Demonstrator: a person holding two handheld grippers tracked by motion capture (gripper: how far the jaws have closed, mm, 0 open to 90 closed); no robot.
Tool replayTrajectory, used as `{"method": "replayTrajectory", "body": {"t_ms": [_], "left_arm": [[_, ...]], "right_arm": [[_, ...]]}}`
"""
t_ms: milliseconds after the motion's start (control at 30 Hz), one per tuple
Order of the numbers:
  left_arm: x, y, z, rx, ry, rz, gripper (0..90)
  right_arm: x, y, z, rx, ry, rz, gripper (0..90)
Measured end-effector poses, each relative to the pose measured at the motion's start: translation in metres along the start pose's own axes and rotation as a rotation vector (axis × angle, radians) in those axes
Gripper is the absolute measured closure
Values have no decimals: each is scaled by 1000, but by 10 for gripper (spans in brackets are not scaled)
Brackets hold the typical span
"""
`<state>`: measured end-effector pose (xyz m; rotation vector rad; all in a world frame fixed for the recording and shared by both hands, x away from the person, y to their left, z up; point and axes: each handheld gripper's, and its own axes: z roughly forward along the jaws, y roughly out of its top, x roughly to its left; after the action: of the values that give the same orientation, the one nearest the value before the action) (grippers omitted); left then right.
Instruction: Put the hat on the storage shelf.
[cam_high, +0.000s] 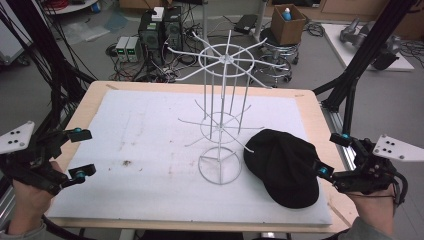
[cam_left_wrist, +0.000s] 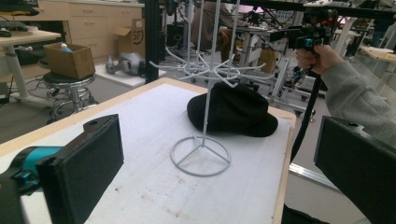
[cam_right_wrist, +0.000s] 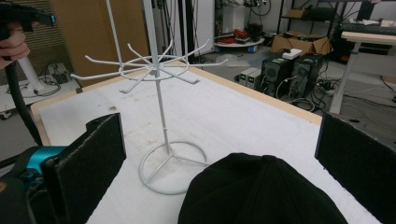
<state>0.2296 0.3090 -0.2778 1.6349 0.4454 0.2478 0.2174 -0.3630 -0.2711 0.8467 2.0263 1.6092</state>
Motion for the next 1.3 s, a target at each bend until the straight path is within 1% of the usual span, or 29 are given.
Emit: {"method": "replayTrajectory", "body": {"t_ms": [100, 500, 633, 800, 833, 933, 1100, 1133, 1167, 1267, 1300], "left_arm": [[0, 0, 1, 3, 1, 0, 18], [0, 0, 2, 7, 0, 1, 18], [0, 0, 2, 14, 3, 2, 17], [0, -1, 4, 17, 1, -3, 18], [-1, -1, 5, 21, 0, -1, 18], [-1, -1, 6, 25, -6, 3, 18], [-2, -2, 8, 26, -10, 1, 18], [-2, -2, 8, 26, -10, 1, 18], [-1, -3, 9, 27, -10, -1, 18], [-1, -4, 10, 30, -13, 0, 18], [-2, -4, 10, 31, -13, -1, 18]], "right_arm": [[0, 0, 0, -1, 0, 6, 8], [0, 0, 0, 3, 0, 2, 8], [0, 0, 3, 6, -7, 1, 8], [1, 2, 9, 25, -8, -8, 8], [2, 3, 15, 44, -16, -13, 8], [1, 3, 25, 68, -27, -25, 8], [-1, 3, 40, 83, -27, -28, 8], [-1, 3, 40, 83, -27, -28, 8], [-1, 3, 45, 92, -30, -27, 8], [-2, 4, 51, 96, -32, -42, 8], [-3, 4, 53, 99, -36, -36, 8]]}}
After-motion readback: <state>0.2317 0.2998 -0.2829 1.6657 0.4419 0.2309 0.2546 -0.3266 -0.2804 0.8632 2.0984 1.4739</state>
